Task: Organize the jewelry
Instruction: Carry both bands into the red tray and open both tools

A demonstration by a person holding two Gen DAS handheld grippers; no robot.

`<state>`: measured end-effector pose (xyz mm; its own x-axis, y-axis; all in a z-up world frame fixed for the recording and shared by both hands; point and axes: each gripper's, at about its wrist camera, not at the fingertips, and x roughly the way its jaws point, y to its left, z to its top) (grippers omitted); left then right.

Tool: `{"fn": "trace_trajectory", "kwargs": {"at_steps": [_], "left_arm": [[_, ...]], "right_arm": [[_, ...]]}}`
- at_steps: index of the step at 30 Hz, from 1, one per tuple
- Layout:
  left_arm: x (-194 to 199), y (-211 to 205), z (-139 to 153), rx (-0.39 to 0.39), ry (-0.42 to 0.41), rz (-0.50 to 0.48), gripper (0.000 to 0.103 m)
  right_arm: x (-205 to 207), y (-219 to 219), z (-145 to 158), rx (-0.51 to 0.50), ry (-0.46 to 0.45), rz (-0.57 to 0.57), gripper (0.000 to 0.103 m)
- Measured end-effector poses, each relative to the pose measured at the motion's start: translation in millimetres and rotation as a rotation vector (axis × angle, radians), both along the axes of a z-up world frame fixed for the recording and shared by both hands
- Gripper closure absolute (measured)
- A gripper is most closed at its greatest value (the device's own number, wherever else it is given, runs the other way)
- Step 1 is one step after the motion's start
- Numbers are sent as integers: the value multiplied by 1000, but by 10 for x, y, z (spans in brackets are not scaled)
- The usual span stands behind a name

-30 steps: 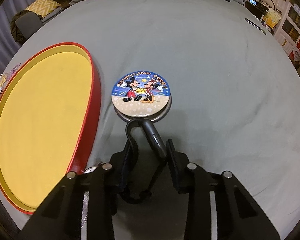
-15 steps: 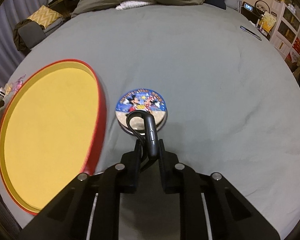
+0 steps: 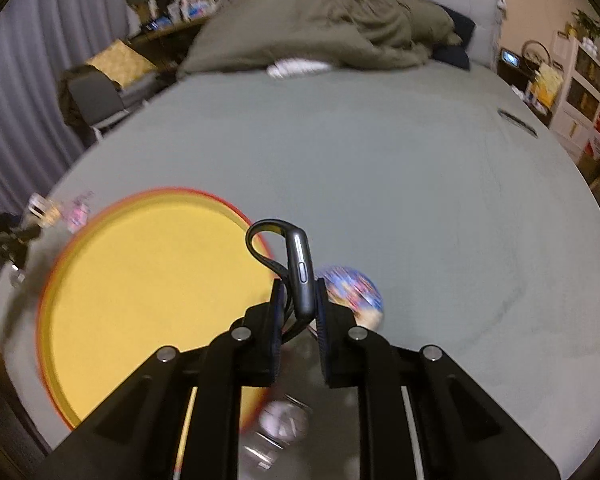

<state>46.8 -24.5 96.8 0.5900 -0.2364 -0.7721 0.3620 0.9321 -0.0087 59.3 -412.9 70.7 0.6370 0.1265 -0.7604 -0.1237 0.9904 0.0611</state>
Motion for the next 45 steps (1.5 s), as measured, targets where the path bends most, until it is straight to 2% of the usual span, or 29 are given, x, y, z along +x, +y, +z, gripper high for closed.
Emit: {"fn": "trace_trajectory", "kwargs": {"at_steps": [3,8,17,26,30,38,45], "left_arm": [[28,-127,121,-6,-15,-35,42],[81,-370,170,-21,-19,-81,42],[222,-686,-185,-12,49,-117,42],[328,-681,-473,-5,113,-109,42],[329,-734,-574,22,127,-126,41],[307,-818,-677,74,124,-151,40],[283,-860,-704,85,105,-167,31]], "right_arm": [[92,253,62,21,-22,43,88],[286,678,-22,21,-6,110,88],[698,1374,-385,-35,71,211,92],[903,1640,-598,-41,121,234,92],[975,1799,-723,-93,155,237,92],[1031,1870,-848,-136,179,226,91],[1004,1852,-866,-129,171,218,91]]}}
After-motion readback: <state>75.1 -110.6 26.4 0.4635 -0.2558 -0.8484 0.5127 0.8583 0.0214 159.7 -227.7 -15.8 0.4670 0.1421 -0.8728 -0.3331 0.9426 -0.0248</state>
